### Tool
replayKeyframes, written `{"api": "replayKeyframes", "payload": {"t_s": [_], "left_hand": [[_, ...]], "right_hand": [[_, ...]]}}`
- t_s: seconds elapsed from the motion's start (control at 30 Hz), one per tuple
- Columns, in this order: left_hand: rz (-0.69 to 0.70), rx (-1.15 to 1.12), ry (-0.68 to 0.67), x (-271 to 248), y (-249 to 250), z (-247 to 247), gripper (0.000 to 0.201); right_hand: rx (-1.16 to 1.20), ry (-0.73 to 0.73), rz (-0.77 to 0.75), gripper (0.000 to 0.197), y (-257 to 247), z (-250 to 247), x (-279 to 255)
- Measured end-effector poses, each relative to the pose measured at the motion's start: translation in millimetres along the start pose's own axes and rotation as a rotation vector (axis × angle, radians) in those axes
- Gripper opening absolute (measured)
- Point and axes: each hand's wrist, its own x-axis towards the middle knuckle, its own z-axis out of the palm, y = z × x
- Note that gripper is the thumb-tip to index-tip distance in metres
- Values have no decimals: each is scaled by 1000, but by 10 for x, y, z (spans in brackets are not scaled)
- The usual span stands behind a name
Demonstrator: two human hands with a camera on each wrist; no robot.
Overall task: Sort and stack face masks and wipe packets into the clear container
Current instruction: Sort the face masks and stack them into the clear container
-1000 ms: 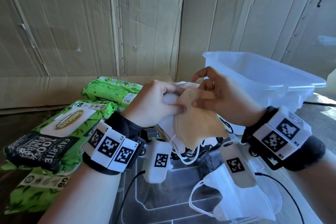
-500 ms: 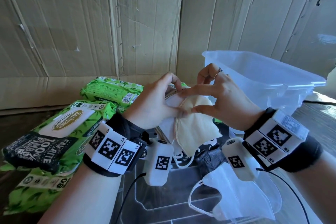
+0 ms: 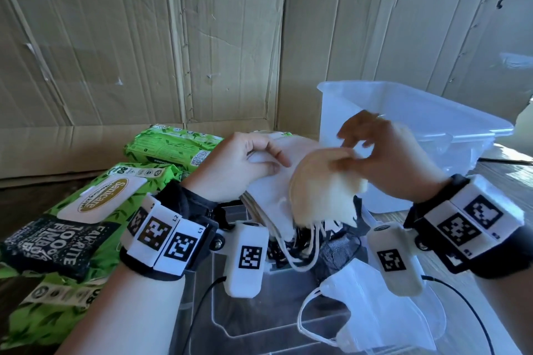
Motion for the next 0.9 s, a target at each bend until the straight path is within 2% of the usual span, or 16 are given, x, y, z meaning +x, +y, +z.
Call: {"api": "replayKeyframes", "payload": {"t_s": [0.1, 0.13, 0.2, 0.3, 0.33, 0.43, 0.47, 0.5, 0.57, 0.63, 0.67, 0.7, 0.77, 0.83, 0.9], "left_hand": [[-116, 90, 197, 30, -107, 1, 31], [-133, 90, 252, 45, -124, 18, 29], [-156, 48, 316, 66, -111, 64, 29], [-165, -50, 321, 67, 3, 146, 17], [-164, -99, 303, 56, 55, 161, 22], [-160, -241, 214, 28, 105, 159, 58], [-166, -252, 210, 24, 99, 146, 65], [-169, -250, 216, 27, 84, 131, 66], [-158, -210, 250, 32, 58, 116, 52], [-153, -178, 256, 26, 67, 113, 34], [-153, -177, 244, 22, 88, 114, 28], [-147, -183, 226, 18, 106, 112, 27], [-116, -181, 194, 5, 128, 110, 29], [-76, -158, 170, -10, 145, 103, 29], [-54, -172, 138, -25, 162, 95, 24]], "right_hand": [[15, 347, 223, 14, 48, -57, 23], [16, 423, 246, 16, 13, -51, 19], [22, 474, 224, 16, -103, 3, 1], [65, 336, 77, 14, -286, 205, -52], [73, 256, 30, 14, -325, 286, -75], [106, 24, -59, 12, -386, 449, -120], [144, -36, -85, 18, -399, 457, -129], [226, -81, -102, 28, -393, 443, -134], [472, -148, -60, 37, -371, 372, -120], [585, -154, -3, 31, -316, 317, -104], [540, -125, 11, 26, -284, 311, -94], [444, -97, 17, 23, -252, 308, -82], [244, -78, 25, 35, -212, 297, -63], [184, -42, 28, 40, -218, 251, -45], [195, 5, 31, 35, -204, 205, -20]]}}
